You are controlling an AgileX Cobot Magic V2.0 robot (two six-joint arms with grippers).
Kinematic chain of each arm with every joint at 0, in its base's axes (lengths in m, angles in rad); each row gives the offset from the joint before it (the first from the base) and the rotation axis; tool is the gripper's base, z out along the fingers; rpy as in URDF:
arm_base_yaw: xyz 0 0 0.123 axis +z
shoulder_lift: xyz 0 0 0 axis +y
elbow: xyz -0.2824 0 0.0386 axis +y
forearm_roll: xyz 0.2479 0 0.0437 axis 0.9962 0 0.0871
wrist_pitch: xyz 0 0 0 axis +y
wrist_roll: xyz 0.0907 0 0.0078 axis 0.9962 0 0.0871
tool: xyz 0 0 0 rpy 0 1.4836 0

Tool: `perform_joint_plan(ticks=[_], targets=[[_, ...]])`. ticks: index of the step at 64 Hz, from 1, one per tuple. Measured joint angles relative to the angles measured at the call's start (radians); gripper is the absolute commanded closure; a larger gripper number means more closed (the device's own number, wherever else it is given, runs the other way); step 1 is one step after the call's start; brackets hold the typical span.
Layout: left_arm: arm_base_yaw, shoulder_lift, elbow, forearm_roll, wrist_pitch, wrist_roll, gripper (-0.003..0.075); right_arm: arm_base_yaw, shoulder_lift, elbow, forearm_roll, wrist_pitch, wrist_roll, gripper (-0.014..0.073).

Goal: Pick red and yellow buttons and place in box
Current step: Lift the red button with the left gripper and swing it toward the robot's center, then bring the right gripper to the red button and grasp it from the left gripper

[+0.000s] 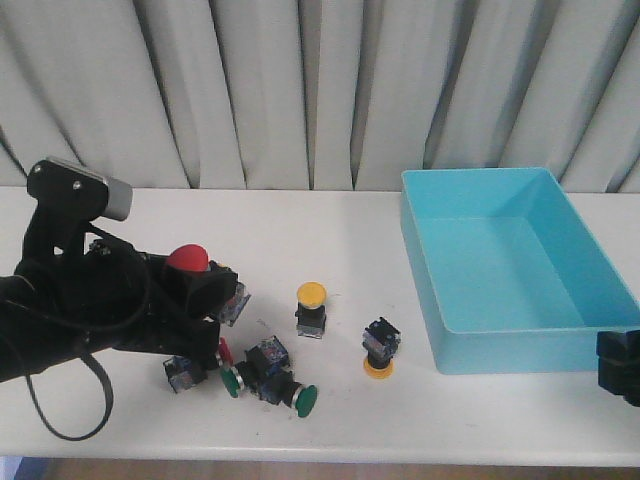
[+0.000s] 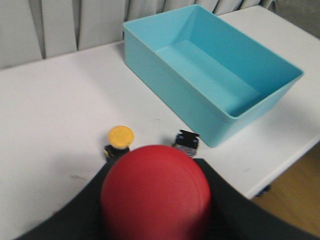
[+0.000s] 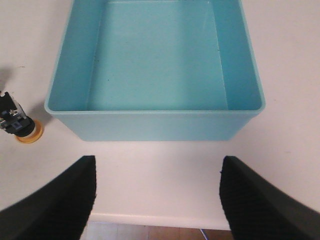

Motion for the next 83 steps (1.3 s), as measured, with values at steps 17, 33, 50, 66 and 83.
perform_joint_plan(ticks=[17, 33, 50, 66, 83], targets=[[0.0, 0.001, 0.0, -0.111, 0.136, 0.045, 0.0504, 0.0, 0.0, 0.0, 0.0, 0.0, 0.0, 0.0095], [0.0, 0.032, 0.0, -0.435, 0.225, 0.276, 0.0504, 0.0, 0.0, 0.0, 0.0, 0.0, 0.0, 0.0095], [0.0, 0.065, 0.0, -0.731, 0.298, 0.479, 0.0504, 0.0, 0.0, 0.0, 0.034, -0.002, 0.0, 0.0095], [0.0, 0.071, 0.0, -0.817, 0.297, 0.498, 0.0504, 0.064, 0.013, 0.0, 0.162, -0.003, -0.196, 0.0095], [0.0, 0.071, 0.0, -0.84, 0.295, 0.499, 0.0504, 0.39, 0.051, 0.0, 0.33, -0.071, -0.637, 0.0095]])
